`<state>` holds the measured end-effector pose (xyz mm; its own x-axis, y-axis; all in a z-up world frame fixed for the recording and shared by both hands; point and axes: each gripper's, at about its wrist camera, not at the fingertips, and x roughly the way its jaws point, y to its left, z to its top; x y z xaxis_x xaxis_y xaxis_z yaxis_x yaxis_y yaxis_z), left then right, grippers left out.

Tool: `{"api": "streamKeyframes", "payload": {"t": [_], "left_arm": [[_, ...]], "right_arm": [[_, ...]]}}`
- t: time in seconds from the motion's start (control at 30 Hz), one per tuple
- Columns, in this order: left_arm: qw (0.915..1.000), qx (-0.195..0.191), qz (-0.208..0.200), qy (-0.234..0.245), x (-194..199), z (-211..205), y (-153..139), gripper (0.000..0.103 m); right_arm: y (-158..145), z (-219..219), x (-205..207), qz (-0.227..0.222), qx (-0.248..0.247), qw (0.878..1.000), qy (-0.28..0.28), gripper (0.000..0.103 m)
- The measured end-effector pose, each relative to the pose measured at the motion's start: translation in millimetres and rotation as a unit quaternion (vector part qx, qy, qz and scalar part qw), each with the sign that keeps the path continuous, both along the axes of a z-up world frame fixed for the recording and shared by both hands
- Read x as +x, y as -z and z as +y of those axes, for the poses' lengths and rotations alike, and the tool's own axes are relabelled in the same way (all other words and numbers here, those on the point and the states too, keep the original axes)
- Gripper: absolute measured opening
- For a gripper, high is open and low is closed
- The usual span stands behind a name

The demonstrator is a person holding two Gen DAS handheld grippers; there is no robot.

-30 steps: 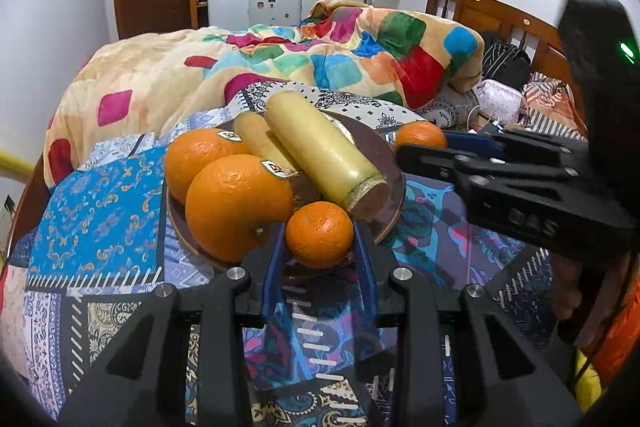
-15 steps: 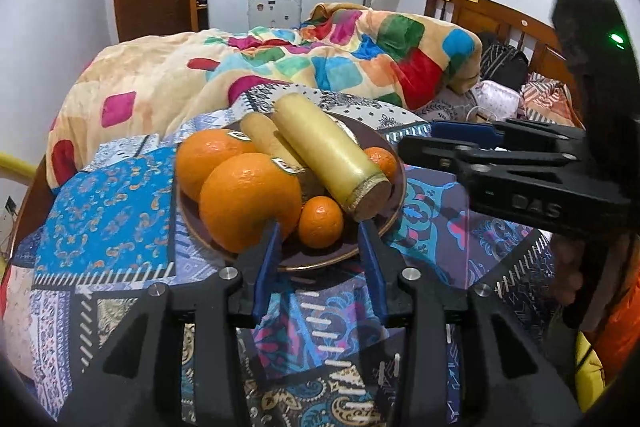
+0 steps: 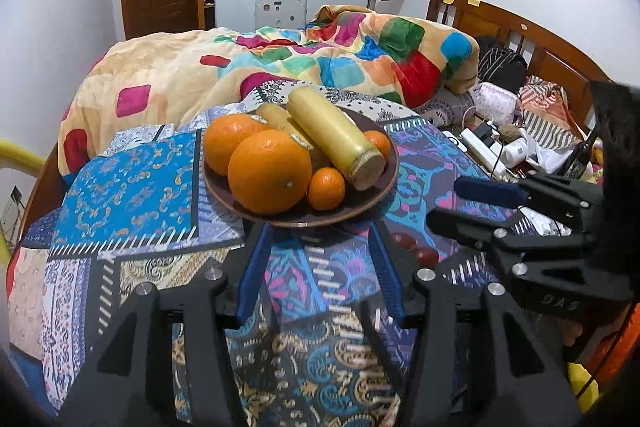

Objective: Organize fruits
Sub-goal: 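Grasp a dark red plum with the right gripper while the left gripper grasps the other plum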

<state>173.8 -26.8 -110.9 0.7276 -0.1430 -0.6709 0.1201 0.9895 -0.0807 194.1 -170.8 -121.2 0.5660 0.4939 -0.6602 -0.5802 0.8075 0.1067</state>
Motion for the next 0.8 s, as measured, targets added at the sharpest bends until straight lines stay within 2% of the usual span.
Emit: {"api": "streamKeyframes", "payload": {"t": [0.13,0.3,0.37,0.43,0.47,0.8], "left_arm": [[1.0,0.0,0.006,0.0,-9,2,5,0.058],[0.9997,-0.003,0.024,0.001,-11,4,17,0.058],[0.9996,-0.005,0.029,0.002,-11,5,22,0.058],[0.9994,-0.007,0.033,0.004,-10,4,25,0.058],[0.9993,-0.008,0.035,0.006,-9,2,26,0.058],[0.9981,-0.005,0.048,0.037,9,-30,31,0.058]], "right_arm": [[18,2,-2,0.024,-0.003,1.0,-0.002,0.042],[35,7,-2,0.043,-0.013,0.999,-0.01,0.042],[35,8,-4,0.032,-0.018,0.999,-0.008,0.039],[34,9,-4,0.032,-0.016,0.999,-0.015,0.025],[34,8,-6,0.034,-0.013,0.999,-0.018,0.024],[23,-18,-8,0.015,-0.001,1.0,0.008,0.023]]}}
